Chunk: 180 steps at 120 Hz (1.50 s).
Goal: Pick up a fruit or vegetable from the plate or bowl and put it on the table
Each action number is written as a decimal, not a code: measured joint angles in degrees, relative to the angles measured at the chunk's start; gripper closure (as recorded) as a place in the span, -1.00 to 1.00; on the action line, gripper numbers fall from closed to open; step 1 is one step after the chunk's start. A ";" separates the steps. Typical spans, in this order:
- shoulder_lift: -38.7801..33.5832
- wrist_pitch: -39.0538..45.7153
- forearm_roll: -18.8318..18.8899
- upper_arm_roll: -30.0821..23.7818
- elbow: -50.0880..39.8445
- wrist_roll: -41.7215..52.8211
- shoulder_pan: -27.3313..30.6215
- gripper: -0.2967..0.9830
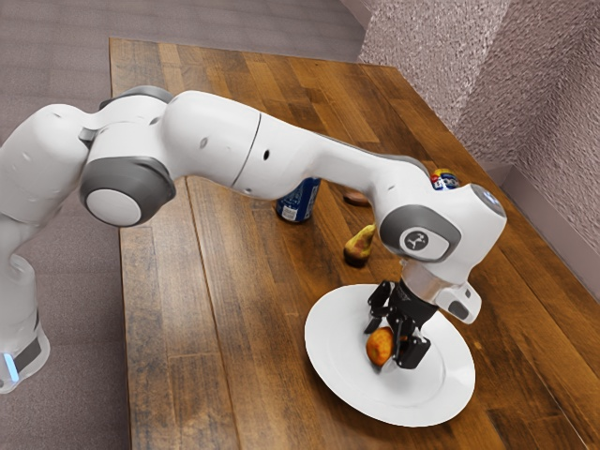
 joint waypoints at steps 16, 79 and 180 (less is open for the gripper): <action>0.00 0.00 -0.01 0.00 0.01 0.06 -0.06 -0.29; -0.10 -0.08 0.15 0.00 0.07 0.30 -0.19 -0.14; -29.02 -2.63 13.01 26.12 -24.63 -5.23 -21.27 -0.12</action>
